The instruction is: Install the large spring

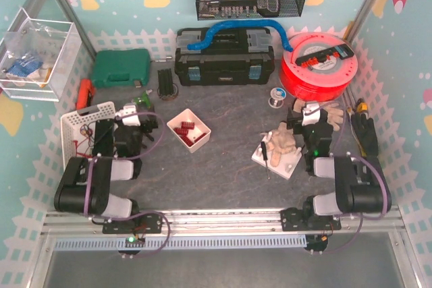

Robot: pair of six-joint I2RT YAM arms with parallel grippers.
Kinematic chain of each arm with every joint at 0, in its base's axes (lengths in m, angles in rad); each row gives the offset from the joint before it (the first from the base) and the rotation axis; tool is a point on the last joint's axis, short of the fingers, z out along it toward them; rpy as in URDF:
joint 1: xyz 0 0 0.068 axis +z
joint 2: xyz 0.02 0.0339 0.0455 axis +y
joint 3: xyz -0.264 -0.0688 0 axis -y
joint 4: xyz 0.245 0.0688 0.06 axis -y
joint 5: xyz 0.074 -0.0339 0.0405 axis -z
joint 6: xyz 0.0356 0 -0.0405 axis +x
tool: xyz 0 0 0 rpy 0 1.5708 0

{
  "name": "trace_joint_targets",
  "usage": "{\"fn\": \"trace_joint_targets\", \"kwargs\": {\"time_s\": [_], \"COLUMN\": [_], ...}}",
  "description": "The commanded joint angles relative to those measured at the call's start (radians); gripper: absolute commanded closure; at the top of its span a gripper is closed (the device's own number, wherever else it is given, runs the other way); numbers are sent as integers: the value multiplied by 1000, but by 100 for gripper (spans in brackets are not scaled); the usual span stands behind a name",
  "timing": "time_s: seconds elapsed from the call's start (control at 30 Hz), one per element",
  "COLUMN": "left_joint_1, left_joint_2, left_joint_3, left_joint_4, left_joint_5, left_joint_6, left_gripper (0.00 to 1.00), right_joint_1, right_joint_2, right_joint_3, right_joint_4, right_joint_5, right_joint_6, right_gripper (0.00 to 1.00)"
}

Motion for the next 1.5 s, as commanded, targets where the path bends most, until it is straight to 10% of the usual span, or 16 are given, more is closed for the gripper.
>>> {"fn": "trace_joint_targets", "kwargs": {"time_s": [0.0, 0.4, 0.8, 1.47], "left_joint_1": [-7, -5, -20, -504], "left_joint_2": [-167, -397, -495, -365], "left_joint_3": [148, 586, 393, 289], "left_joint_4": [-338, -1170, -1011, -820], "left_joint_5": [-21, 109, 524, 297], "left_joint_6": [-41, -447, -576, -458], "left_gripper": [1, 1, 1, 1], "right_joint_1": [1, 1, -6, 126], "right_joint_2": [-170, -260, -281, -171], "right_joint_3": [96, 604, 521, 514], "right_joint_4": [-222, -1137, -1189, -1394], "right_joint_5": [-104, -99, -279, 38], "right_joint_6": [-21, 376, 576, 441], "right_gripper": [1, 1, 2, 32]}}
